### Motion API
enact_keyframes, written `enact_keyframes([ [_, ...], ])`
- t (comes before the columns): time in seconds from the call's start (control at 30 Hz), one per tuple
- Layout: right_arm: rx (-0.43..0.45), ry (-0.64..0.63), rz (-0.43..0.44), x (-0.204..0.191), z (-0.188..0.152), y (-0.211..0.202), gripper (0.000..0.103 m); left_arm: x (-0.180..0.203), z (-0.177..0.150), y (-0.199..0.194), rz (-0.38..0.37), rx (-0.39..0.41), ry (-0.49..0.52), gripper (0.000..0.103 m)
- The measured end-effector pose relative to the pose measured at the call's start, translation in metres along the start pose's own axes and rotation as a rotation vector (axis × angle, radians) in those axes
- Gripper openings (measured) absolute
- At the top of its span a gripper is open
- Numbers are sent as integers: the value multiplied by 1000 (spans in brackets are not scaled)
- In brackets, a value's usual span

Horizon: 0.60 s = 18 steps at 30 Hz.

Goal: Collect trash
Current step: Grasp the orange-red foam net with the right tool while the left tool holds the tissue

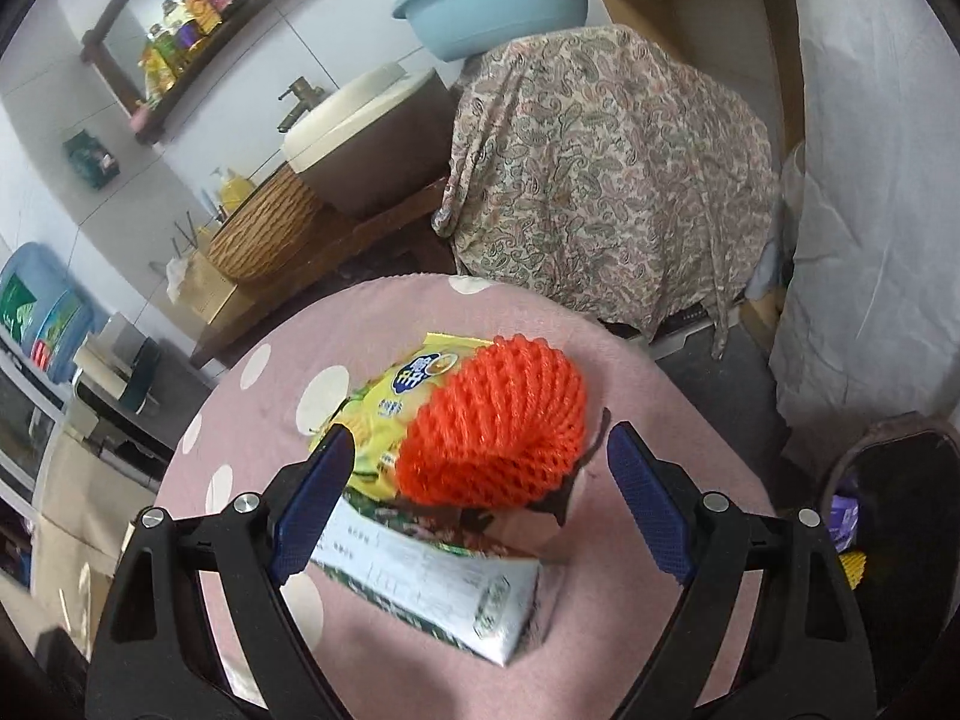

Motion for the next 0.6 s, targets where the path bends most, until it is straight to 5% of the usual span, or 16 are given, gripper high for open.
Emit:
enact_keyframes([
  [0.2, -49, 45, -34, 6, 0, 26, 84, 0, -1, 4, -6, -8, 5, 23],
  [0.23, -55, 48, -32, 6, -2, 28, 80, 0, -1, 5, -7, -8, 4, 23],
  [0.3, -69, 42, -27, 6, -7, 32, 52, 0, -2, 6, -6, -11, 5, 23],
  [0.47, -56, 21, 26, 3, -13, 23, 23, -1, -5, 7, -5, -20, 5, 23],
  [0.6, 6, -87, 17, -6, -13, -1, 20, 0, -8, 3, -7, -16, -3, 23],
])
Point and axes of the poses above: each gripper's, at about its wrist camera, not at the fingertips, and y roughly the way its jaws point, x to its right, z to its top, the point moved 7 cm from there along y, roughly the way its jaws point, and after that the axes turned 6 degrees about x, right-handed, at the moved point
